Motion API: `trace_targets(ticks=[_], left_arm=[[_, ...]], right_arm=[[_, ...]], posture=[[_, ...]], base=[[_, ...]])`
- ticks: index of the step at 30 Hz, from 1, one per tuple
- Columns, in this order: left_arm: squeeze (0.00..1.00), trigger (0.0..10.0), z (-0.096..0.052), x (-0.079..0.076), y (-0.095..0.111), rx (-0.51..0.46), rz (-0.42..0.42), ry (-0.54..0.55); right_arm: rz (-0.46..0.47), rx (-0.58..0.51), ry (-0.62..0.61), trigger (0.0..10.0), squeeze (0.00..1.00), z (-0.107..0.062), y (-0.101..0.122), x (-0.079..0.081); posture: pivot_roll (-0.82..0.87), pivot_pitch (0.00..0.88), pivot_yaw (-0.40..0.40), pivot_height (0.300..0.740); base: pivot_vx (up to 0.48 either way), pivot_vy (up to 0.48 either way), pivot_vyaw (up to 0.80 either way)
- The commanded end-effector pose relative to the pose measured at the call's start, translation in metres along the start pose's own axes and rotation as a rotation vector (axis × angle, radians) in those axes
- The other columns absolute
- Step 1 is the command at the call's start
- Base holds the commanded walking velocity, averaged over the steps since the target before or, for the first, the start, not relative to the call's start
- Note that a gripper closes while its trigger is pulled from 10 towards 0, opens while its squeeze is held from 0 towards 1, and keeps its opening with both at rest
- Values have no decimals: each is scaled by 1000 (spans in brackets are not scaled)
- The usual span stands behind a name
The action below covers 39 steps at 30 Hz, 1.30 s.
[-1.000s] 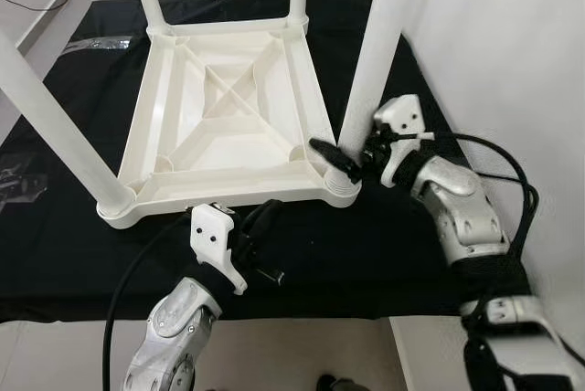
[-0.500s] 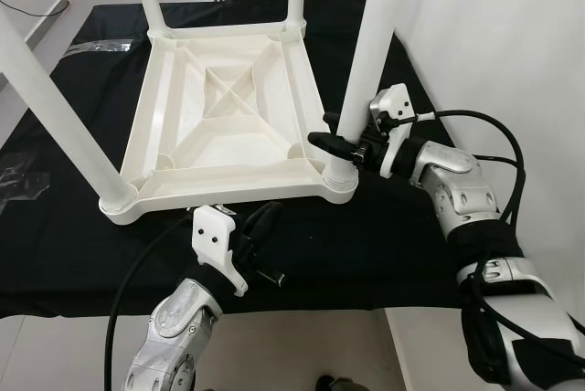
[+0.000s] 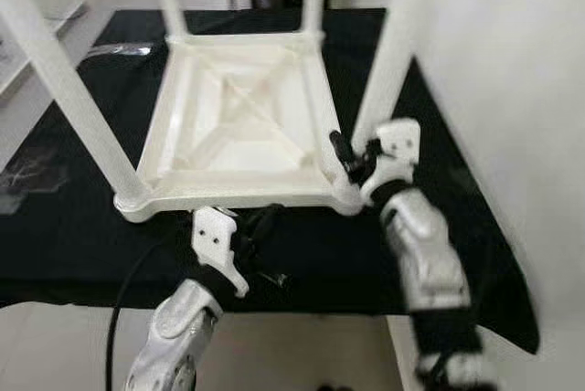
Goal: Building children table
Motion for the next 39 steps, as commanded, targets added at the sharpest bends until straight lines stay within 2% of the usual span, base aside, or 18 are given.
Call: trace_targets(ticks=[1, 4, 5, 9, 10, 12, 14, 16, 17, 19, 20, 21, 25, 31, 32, 33, 34, 39], left_arm=[[0, 10000, -1, -1, -5, 18, -1, -10], [0, 10000, 0, -1, -5, 16, 0, -12], [0, 10000, 0, -1, -5, 16, -1, -10], [0, 10000, -1, -1, -5, 17, 5, 2], [0, 10000, -1, -1, -5, 16, 6, 2], [0, 10000, -1, -1, -5, 18, 3, 1], [0, 10000, -2, -1, -6, 21, -3, -6], [0, 10000, -1, -1, -6, 22, -6, -9], [0, 10000, -1, -1, -5, 22, -6, -10], [0, 10000, -1, -1, -5, 22, -6, -11], [0, 10000, -1, 0, -5, 22, -5, -10], [0, 10000, -1, 0, -5, 22, -5, -10], [0, 10000, 0, 1, -5, 22, -3, -7], [0, 10000, 0, 1, -4, 22, -2, -6], [0, 10000, 0, 1, -4, 21, -3, -7], [0, 10000, 0, 0, -4, 21, -3, -7], [0, 10000, 0, 0, -4, 21, -3, -7], [0, 10000, 0, 0, -4, 21, -3, -8]], right_arm=[[-5, 190, 48, 0, 0, -4, -37, 6], [3, 215, 7, 0, 0, 2, -40, -6], [-3, 226, -14, 10000, 0, 4, -40, -9], [-8, 211, 0, 10000, 0, 7, -31, -9], [-9, 210, -5, 10000, 1000, 6, -30, -8], [2, 205, 32, 10000, 1000, 8, -28, -7], [25, 182, 182, 10000, 1000, 14, -16, -1], [28, 161, 234, 10000, 1000, 17, -10, 1], [36, 132, 320, 10000, 788, 20, -1, 4], [41, 113, 373, 10000, 788, 23, 4, 6], [27, 77, 487, 10000, 0, 27, 16, 6], [27, 77, 487, 10000, 0, 27, 16, 6], [-11, 13, 718, 10000, 0, 35, 41, -1], [32, 29, 886, 10000, 0, 31, 43, -2], [32, 39, 899, 3882, 0, 31, 41, -3], [30, 47, 906, 3882, 0, 31, 40, -3], [32, 50, 904, 0, 0, 32, 39, -4], [48, 46, 899, 0, 0, 33, 38, -7]], posture=[[5, 151, -38, 740], [5, 151, -38, 740], [18, 144, -47, 740], [17, 142, -43, 740], [17, 142, -43, 740], [16, 140, -41, 740], [18, 143, -31, 740], [18, 144, -29, 740], [16, 145, -24, 740], [16, 145, -24, 740], [19, 148, -24, 740], [19, 148, -24, 740], [24, 149, -23, 740], [24, 150, -23, 740], [29, 153, -24, 740], [29, 153, -24, 740], [29, 155, -24, 740], [30, 157, -24, 740]], base=[[0, 0, 0], [0, 0, 0], [0, 0, 0], [0, 0, 0], [0, 0, 0], [0, 0, 0], [0, 0, 0], [0, 0, 0], [0, 0, 0], [0, 0, 0], [0, 0, 0], [0, 0, 0], [0, 0, 0], [0, 0, 0], [0, 0, 0], [0, 0, 0], [0, 0, 0], [0, 0, 0]])
Point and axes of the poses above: a point about 5 cm out from each wrist's last joint towards the gripper, its own z axis pointing out of the wrist towards the gripper, its own y axis along the axis of the wrist's last joint, x = y × z, the point moved 1 cm from there along z, pointing out of the wrist towards the gripper
